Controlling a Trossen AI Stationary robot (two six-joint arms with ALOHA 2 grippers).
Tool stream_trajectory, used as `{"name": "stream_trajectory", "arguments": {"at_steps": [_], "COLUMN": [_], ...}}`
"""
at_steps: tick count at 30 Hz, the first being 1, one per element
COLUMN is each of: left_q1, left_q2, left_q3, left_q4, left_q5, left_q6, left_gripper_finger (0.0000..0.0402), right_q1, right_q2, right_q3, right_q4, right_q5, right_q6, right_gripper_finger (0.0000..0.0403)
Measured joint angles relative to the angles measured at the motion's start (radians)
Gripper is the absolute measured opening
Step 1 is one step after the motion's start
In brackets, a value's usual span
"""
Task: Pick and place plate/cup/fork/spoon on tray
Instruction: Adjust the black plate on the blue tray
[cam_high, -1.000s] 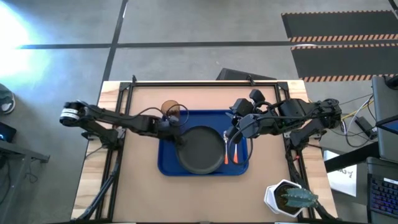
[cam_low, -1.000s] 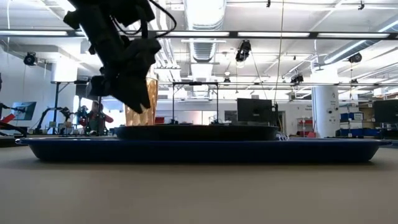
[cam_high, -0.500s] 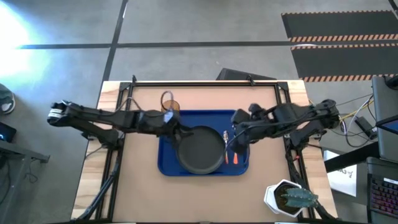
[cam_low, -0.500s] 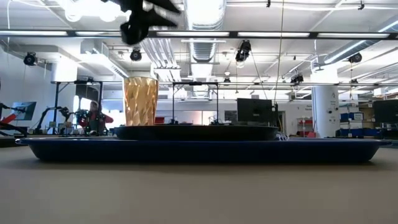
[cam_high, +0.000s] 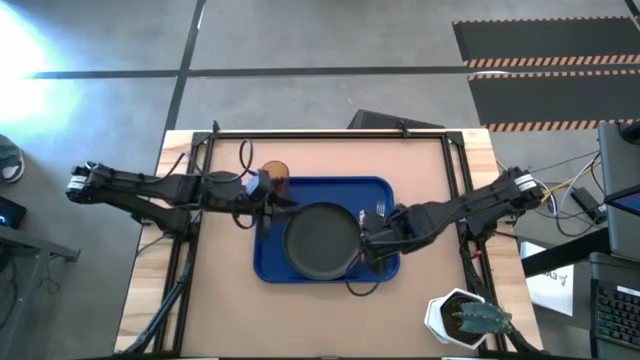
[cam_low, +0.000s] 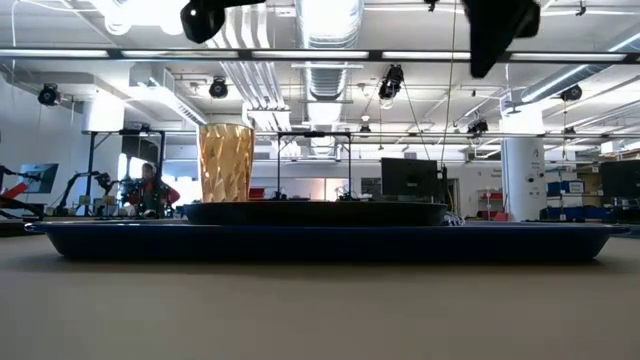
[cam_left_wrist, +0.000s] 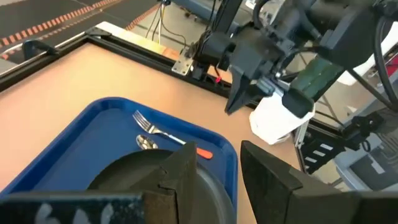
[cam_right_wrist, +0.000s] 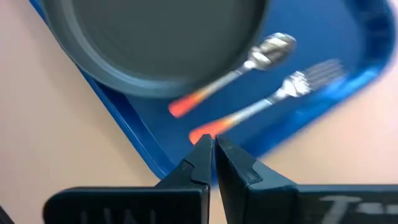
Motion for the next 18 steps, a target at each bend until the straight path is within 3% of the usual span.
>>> {"name": "stream_trajectory", "arguments": {"at_steps": [5, 13, 18], "left_q1": [0.000, -0.006, -0.006], "left_q2": [-0.019, -0.020, -0.031], "left_q3": [-0.008, -0.008, -0.008], "left_q4": [-0.023, -0.021, -0.020], "left_q5": [0.000, 0.005, 0.006], "left_q6": [-0.002, -0.002, 0.019], "left_gripper_finger": [0.0107, 0.0107, 0.0107], "right_q1": [-0.027, -0.028, -0.028], "right_q2": [0.007, 0.016, 0.021], "right_q3": [-0.108, -0.259, -0.352], "right_q4": [0.226, 0.256, 0.364], "right_q5": [-0.026, -0.088, -0.089], "right_q6": [-0.017, 0.081, 0.121], "right_gripper_finger": [0.0008, 0.0008, 0.0008]}}
